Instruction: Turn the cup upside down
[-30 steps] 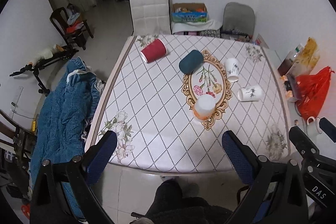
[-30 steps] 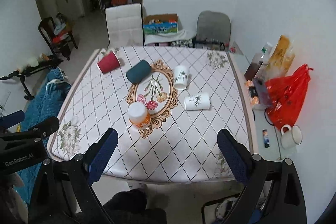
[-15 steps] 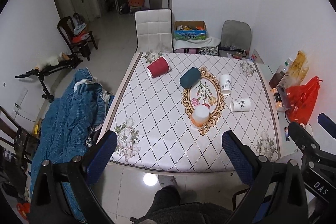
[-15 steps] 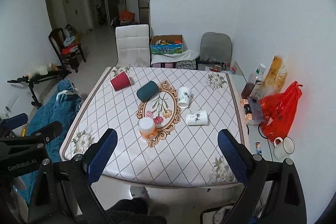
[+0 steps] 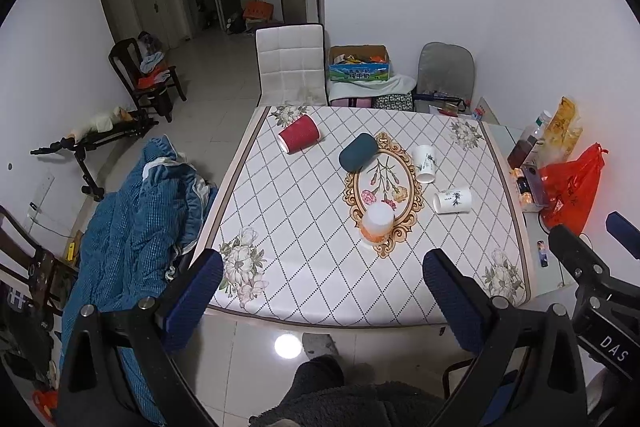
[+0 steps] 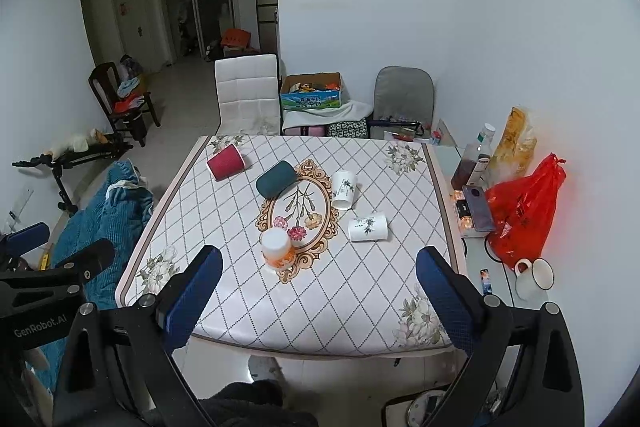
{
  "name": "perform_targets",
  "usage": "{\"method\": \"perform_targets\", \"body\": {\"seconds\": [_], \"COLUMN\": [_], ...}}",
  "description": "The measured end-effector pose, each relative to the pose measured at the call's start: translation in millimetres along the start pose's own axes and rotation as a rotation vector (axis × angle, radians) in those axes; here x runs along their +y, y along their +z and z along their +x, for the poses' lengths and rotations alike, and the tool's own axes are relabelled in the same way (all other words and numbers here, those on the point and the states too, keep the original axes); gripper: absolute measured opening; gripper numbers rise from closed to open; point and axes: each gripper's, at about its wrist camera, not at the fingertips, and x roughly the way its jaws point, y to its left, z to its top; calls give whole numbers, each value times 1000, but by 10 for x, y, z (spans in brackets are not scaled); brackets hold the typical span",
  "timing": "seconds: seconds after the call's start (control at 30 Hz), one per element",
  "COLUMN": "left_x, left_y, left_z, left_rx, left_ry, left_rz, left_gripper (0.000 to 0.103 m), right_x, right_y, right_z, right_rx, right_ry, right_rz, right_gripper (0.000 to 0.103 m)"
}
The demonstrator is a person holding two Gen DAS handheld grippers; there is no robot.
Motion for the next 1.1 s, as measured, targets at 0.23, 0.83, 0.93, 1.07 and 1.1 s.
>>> {"method": "perform_targets", "body": {"seconds": [0.23, 0.83, 0.93, 1.07, 1.1], "left_x": [-16, 43, 42, 43, 43], "left_y": [-53, -58, -58, -41, -43], "left_z": [-31, -17, -18, -41, -41], "left_rx": [11, 12, 10, 4, 4], "left_ry": [-2, 6, 6, 10, 9], "left_rz": [0, -5, -6, -5, -5], "left_gripper": [102, 102, 102, 102, 102], "right_x": [-30, -65, -67, -84, -83], "right_y": [-17, -75, -74, -83, -80], "right_z": [49, 77, 77, 91, 94], "right_rx": [21, 29, 27, 22, 23], "right_ry": [0, 4, 3, 2, 2], "right_rz": [-4, -9, -12, -12, -14], "right_gripper": [99, 99, 99, 99, 99]}}
